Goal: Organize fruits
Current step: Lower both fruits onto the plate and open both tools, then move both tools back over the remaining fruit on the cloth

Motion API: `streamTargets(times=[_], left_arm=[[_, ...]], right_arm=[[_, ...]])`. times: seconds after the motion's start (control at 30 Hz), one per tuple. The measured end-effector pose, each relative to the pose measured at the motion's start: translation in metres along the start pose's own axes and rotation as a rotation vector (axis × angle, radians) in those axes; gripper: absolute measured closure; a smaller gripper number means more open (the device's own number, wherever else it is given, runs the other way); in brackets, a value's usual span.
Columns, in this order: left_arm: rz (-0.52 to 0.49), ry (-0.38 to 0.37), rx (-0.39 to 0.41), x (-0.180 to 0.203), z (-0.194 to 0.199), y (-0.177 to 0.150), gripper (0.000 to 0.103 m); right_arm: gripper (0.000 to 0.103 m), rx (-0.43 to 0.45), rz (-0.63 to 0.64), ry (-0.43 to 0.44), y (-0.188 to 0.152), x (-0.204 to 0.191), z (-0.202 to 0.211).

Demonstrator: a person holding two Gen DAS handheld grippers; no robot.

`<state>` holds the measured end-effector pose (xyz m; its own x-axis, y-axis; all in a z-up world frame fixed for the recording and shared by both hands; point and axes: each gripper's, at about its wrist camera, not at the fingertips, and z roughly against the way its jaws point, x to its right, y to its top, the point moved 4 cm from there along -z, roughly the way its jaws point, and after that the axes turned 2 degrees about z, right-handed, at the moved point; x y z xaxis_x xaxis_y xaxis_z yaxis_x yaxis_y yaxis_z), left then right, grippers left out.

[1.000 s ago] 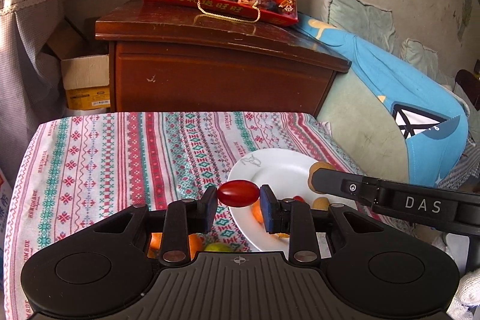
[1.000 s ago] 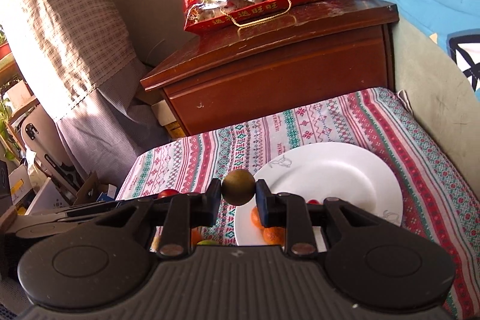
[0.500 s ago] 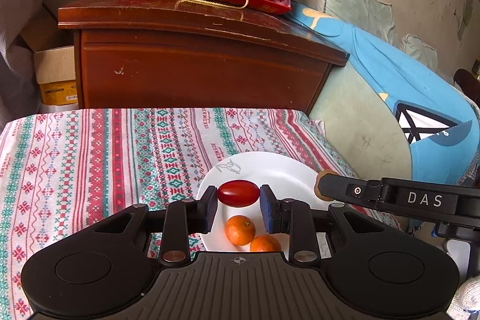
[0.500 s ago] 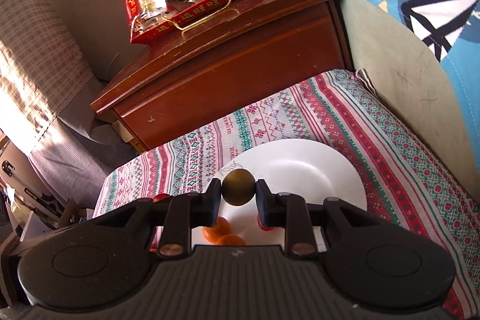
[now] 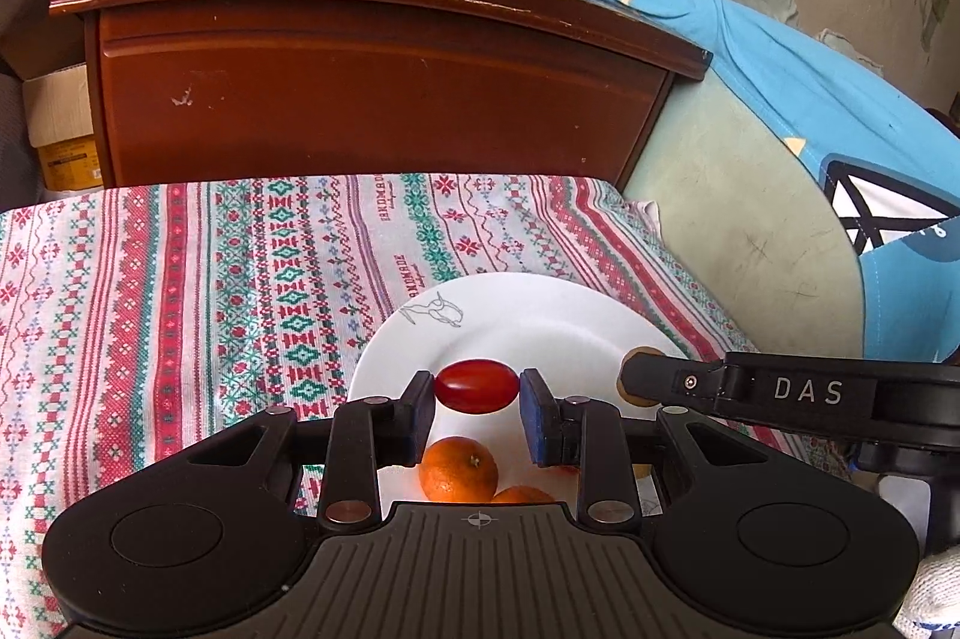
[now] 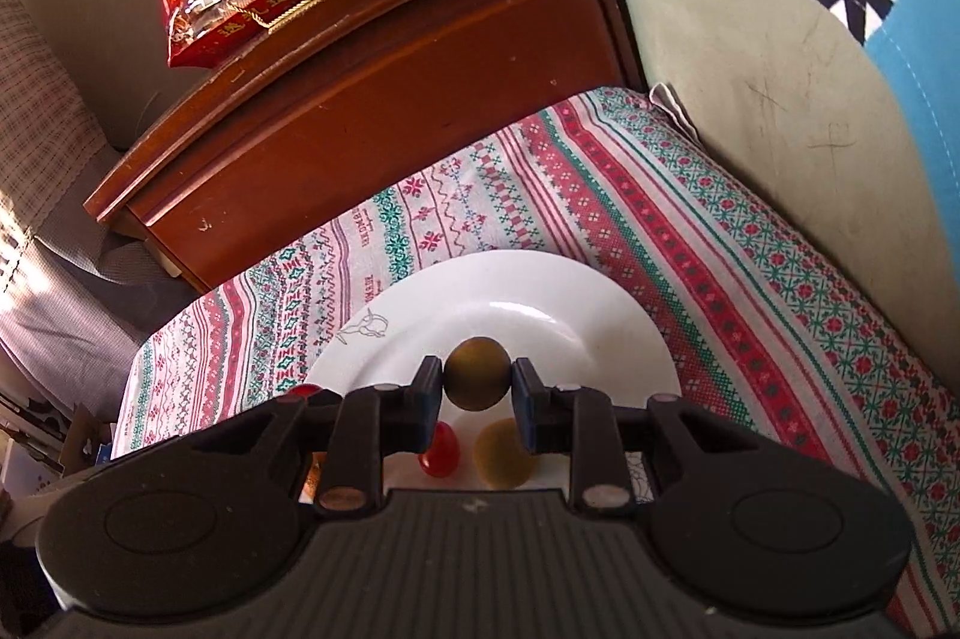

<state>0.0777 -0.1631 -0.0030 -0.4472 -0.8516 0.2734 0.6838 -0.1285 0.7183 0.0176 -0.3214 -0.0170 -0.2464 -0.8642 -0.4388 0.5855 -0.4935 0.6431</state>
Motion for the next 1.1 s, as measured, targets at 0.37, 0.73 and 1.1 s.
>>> streamTargets(times=[0.37,0.73,1.1], left_arm=[[0.004,0.016,0.040,0.003,0.026,0.015,0.062],[0.133,0.136,0.108,-0.058,0.097,0.028,0.057],[0.194,0.295,0.063,-0.102,0.155,-0.015,0.057]], right_arm=[[0.065,0.032,-0.060,0.038,0.010,-0.002,0.016],[0.049,0.027,0.132,0.137,-0.005,-0.060,0.034],[0.049,-0.079,0.280,0.247,-0.057,-0.102,0.046]])
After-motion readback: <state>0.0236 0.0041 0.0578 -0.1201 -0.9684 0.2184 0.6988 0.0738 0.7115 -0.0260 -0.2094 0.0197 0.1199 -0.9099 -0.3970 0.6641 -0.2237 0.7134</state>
